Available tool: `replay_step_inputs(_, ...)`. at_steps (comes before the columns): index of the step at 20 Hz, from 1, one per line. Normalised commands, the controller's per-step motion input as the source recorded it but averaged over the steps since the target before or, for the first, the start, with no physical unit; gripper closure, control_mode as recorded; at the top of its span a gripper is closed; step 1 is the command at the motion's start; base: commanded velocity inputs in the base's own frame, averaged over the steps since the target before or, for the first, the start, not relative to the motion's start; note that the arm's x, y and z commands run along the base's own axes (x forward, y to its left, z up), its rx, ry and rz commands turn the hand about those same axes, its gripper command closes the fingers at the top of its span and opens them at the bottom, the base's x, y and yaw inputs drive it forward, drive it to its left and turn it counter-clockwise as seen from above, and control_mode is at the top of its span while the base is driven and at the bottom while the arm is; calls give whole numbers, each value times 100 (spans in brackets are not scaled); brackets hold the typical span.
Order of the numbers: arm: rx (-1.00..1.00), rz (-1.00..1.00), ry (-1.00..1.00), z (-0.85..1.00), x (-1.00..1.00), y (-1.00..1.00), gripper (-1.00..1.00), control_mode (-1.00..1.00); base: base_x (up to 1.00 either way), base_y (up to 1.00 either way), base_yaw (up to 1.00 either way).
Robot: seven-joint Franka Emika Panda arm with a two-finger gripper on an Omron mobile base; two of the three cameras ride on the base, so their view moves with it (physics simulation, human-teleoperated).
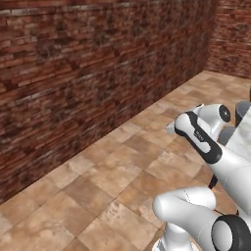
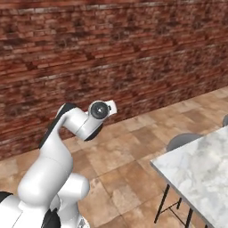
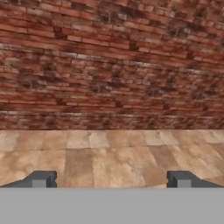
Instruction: Place the large bottle from the dining counter next to the other large bottle outside the sink, and place the small bottle from the dining counter next to the other small bottle inside the sink.
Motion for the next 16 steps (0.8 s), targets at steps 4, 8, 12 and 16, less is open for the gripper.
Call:
replay_step_inputs(4, 0, 0, 0, 0, 0, 0, -100, 100, 26, 36, -29)
replay_step_inputs(8, 0, 0, 0, 0, 0, 0, -100, 100, 21, 43, -31)
replay_step_inputs(12, 0, 0, 0, 0, 0, 0, -100, 100, 15, 48, -33)
replay_step_inputs(16, 0, 0, 0, 0, 0, 0, -100, 100, 13, 46, -35)
